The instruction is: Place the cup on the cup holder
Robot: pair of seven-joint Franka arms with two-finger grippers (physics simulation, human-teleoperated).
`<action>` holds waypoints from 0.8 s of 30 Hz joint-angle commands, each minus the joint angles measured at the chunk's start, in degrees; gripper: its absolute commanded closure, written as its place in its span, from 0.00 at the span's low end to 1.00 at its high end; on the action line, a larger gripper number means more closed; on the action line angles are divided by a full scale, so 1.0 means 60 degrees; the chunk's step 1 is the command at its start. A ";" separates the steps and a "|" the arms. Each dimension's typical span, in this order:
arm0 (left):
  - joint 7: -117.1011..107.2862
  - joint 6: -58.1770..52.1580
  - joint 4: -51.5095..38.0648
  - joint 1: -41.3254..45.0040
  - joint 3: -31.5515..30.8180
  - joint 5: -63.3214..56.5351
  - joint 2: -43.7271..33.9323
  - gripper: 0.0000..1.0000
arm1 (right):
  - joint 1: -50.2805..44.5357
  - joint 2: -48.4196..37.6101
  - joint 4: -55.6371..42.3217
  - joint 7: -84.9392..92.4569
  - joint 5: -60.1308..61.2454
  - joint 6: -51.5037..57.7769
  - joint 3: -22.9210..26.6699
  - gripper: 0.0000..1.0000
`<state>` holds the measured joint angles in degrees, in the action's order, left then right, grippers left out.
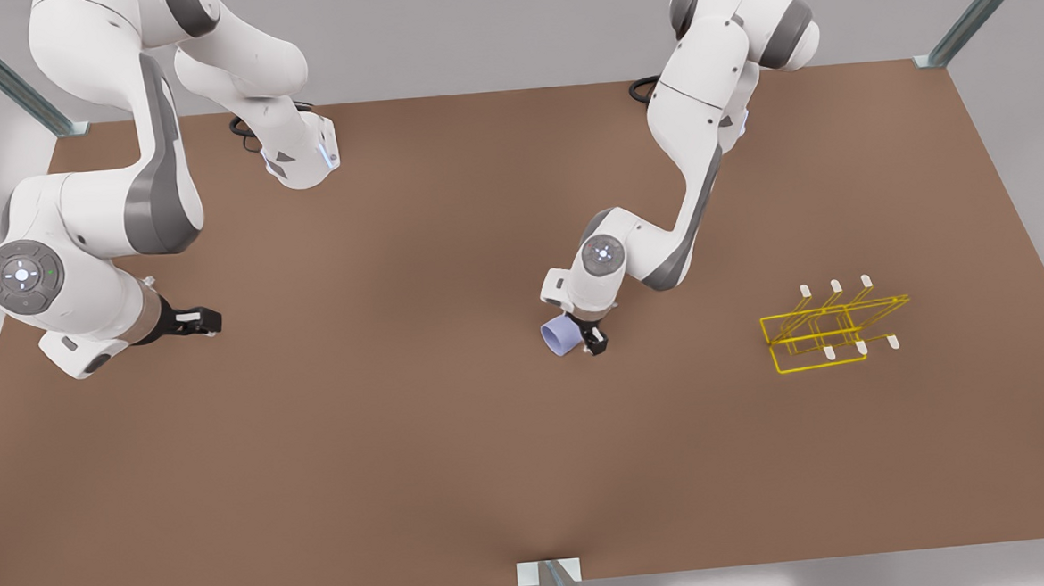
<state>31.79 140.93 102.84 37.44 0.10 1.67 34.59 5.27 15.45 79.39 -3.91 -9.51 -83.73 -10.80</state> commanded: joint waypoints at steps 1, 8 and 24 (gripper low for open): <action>-0.0009 -0.0182 -0.0001 -0.0014 -0.0001 0.0030 -0.0008 0.00 | 0.0016 -0.0011 -0.0004 -0.0593 -0.0012 0.0010 -0.0002 0.00; -0.0463 -0.0417 -0.0016 0.0044 -0.0031 0.0572 0.0065 0.00 | -0.0043 -0.0011 0.0010 -0.0608 -0.0027 0.0010 -0.0003 0.00; -0.0376 -0.0051 -0.0514 0.0030 -0.0162 0.0982 0.1003 0.00 | 0.0016 -0.0011 -0.0004 -0.0593 -0.0027 0.0010 -0.0003 0.00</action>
<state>30.37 140.05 99.79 37.63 -0.87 7.49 40.63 5.28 15.45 79.41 -6.57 -9.70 -83.69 -10.84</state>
